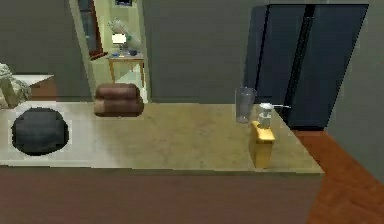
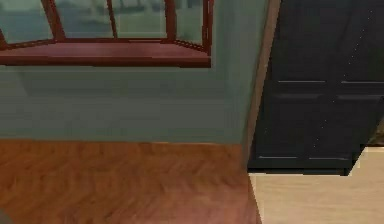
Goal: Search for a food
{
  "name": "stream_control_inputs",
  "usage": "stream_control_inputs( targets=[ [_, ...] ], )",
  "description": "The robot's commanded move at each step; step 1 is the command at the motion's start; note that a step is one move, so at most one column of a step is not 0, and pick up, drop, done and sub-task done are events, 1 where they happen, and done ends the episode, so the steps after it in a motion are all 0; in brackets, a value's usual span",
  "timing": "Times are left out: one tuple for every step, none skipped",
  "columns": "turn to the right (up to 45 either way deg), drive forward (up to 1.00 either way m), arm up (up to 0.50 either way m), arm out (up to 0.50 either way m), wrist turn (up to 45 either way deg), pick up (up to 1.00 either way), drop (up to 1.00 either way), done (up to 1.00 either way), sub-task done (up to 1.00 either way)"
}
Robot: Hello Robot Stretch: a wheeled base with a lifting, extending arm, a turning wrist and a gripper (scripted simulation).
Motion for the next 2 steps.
stream_control_inputs(
  targets=[
    [-18.0,0.00,0.00,0.00,0.0,0.00,0.00,0.00,0.00],
    [0.0,0.00,0.00,0.00,0.0,0.00,0.00,1.00,0.00]
  ],
)
